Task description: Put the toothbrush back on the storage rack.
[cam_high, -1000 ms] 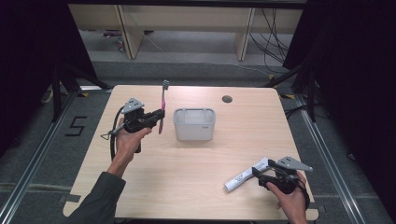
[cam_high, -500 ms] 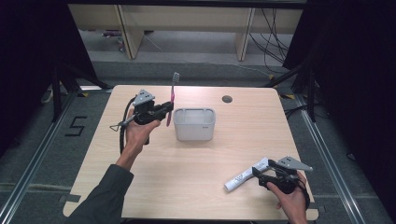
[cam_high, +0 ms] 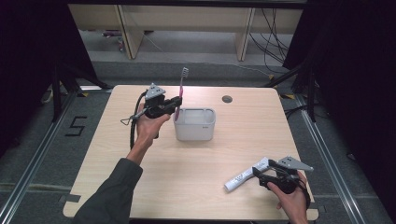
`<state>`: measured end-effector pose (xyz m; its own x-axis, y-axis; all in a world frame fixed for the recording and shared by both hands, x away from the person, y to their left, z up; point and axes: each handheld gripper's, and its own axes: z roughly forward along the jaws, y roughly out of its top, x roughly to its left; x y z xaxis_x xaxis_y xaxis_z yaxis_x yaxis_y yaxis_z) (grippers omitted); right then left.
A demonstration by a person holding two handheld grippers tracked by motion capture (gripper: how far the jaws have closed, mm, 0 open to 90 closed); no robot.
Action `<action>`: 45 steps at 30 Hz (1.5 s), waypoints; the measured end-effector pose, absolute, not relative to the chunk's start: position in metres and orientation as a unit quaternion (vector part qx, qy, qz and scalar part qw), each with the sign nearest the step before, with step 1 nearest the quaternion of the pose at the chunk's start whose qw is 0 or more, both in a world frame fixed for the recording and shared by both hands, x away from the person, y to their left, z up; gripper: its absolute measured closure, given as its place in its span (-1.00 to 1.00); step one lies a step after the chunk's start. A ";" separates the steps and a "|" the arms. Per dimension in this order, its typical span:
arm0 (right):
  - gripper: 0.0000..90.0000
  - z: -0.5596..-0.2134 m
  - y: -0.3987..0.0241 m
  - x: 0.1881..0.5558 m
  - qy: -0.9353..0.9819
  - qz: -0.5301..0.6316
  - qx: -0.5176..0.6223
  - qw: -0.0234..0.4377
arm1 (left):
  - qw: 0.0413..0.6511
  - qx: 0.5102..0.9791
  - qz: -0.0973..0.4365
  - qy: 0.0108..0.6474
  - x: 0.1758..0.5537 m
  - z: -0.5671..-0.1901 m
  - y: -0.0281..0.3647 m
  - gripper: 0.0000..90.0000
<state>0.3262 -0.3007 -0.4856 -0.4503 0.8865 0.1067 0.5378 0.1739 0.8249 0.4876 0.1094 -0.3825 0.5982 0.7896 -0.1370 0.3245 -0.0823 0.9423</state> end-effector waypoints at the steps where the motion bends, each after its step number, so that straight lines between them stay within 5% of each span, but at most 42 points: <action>1: -0.45 -0.485 -0.301 0.326 0.739 0.422 0.482 0.205 | 0.547 0.706 0.214 0.395 0.489 -0.384 0.107 0.85; 45: -0.45 -0.488 -0.300 0.327 0.740 0.427 0.478 0.202 | 0.516 0.703 0.225 0.434 0.507 -0.439 0.104 0.85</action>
